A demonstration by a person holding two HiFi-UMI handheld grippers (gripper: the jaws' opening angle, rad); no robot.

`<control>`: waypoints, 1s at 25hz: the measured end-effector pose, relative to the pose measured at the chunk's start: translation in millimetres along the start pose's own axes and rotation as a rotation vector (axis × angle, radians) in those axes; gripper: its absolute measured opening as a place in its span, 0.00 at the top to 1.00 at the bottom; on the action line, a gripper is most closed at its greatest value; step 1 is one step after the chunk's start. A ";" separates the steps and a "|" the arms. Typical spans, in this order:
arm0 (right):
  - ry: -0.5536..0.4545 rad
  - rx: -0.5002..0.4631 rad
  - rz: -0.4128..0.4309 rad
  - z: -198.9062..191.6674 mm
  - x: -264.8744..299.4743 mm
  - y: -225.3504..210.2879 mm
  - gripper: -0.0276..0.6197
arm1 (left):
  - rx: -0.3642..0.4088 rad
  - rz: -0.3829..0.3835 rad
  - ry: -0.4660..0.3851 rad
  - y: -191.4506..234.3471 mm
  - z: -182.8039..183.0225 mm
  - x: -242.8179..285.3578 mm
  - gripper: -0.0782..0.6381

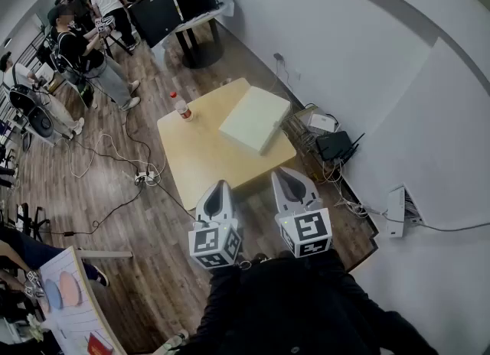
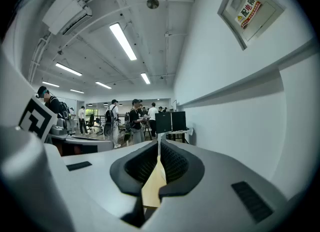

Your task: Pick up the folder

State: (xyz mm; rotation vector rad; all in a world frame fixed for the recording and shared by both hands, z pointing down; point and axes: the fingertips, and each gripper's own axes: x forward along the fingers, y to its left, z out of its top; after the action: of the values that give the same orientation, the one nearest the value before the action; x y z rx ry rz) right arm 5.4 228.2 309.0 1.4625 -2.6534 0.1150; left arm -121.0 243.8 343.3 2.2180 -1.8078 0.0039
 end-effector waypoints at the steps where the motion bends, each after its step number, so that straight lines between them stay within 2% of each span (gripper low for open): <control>1: -0.008 0.015 -0.003 1.0 1.4 -0.7 0.92 | -0.002 0.000 0.003 2.3 -0.5 0.4 0.84; 13: 0.019 0.045 -0.038 -13.8 15.0 8.4 0.92 | -0.011 -0.011 0.036 27.0 -13.3 -1.7 0.84; 25: 0.067 0.043 -0.059 -47.3 14.4 35.8 0.92 | -0.065 -0.008 0.082 60.3 -51.6 -23.1 0.84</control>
State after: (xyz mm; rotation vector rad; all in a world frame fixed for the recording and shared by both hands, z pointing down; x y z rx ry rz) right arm -29.8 240.8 357.3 1.5209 -2.5676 0.2140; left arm -175.0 266.4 401.7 2.1489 -1.7311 0.0338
